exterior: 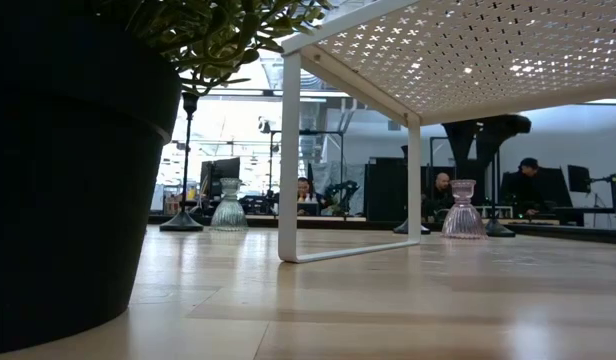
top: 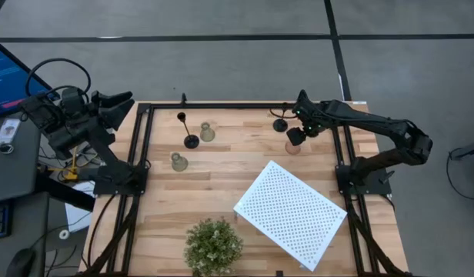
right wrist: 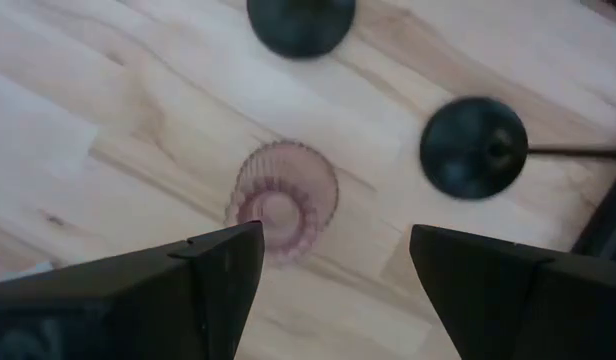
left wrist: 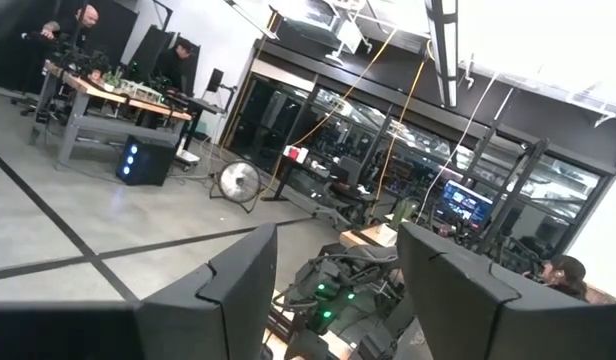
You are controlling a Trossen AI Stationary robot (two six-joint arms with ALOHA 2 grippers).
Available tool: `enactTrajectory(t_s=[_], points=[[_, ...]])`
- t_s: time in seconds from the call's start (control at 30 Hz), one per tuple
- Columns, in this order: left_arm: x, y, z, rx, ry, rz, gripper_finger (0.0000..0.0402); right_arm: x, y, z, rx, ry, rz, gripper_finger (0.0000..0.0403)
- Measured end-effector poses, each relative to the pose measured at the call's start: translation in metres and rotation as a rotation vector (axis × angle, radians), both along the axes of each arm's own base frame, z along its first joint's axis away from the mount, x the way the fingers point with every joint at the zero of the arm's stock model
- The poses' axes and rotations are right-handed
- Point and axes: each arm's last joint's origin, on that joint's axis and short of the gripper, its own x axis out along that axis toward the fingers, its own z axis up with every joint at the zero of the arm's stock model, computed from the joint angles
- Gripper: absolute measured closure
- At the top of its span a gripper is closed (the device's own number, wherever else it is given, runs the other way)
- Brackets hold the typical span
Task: Pick & Place candle stick holders
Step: Put the pink glass candle holder on the shelf
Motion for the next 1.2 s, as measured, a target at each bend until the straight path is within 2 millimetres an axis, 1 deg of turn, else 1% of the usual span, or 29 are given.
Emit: enactTrajectory(t_s=[0.27, 0.53, 0.6, 0.77, 0.93, 1.0, 1.03, 1.1, 1.2], points=[[0.0, 0.0, 0.0, -0.003, -0.003, 0.0, 0.0193, 0.005, -0.005, -0.007, 0.004, 0.014, 0.015, 0.0158], [0.0, 0.0, 0.0, -0.003, -0.002, 0.0, 0.0193, 0.001, -0.005, -0.008, 0.025, 0.045, 0.023, 0.0158], [0.0, 0.0, 0.0, -0.003, -0.002, 0.0, 0.0193, -0.001, -0.003, -0.012, 0.035, 0.056, 0.033, 0.0158], [0.0, 0.0, 0.0, -0.003, -0.003, 0.0, 0.0193, -0.005, -0.001, -0.03, 0.061, 0.064, 0.041, 0.0158], [0.0, 0.0, 0.0, -0.003, -0.003, 0.0, 0.0193, -0.004, -0.002, -0.035, 0.055, 0.036, 0.05, 0.0161], [0.0, 0.0, 0.0, -0.004, -0.003, 0.0, 0.0193, -0.004, -0.002, -0.035, 0.062, 0.032, 0.065, 0.0174], [0.0, 0.0, 0.0, -0.003, -0.003, 0.0, 0.0193, -0.004, -0.002, -0.034, 0.063, 0.034, 0.067, 0.0187], [0.0, 0.0, 0.0, -0.003, -0.003, 0.0, 0.0193, -0.004, -0.002, -0.034, 0.063, 0.034, 0.068, 0.0223], [0.0, 0.0, 0.0, -0.004, -0.003, 0.0, 0.0193, -0.004, -0.002, -0.034, 0.061, 0.035, 0.075, 0.0289]])
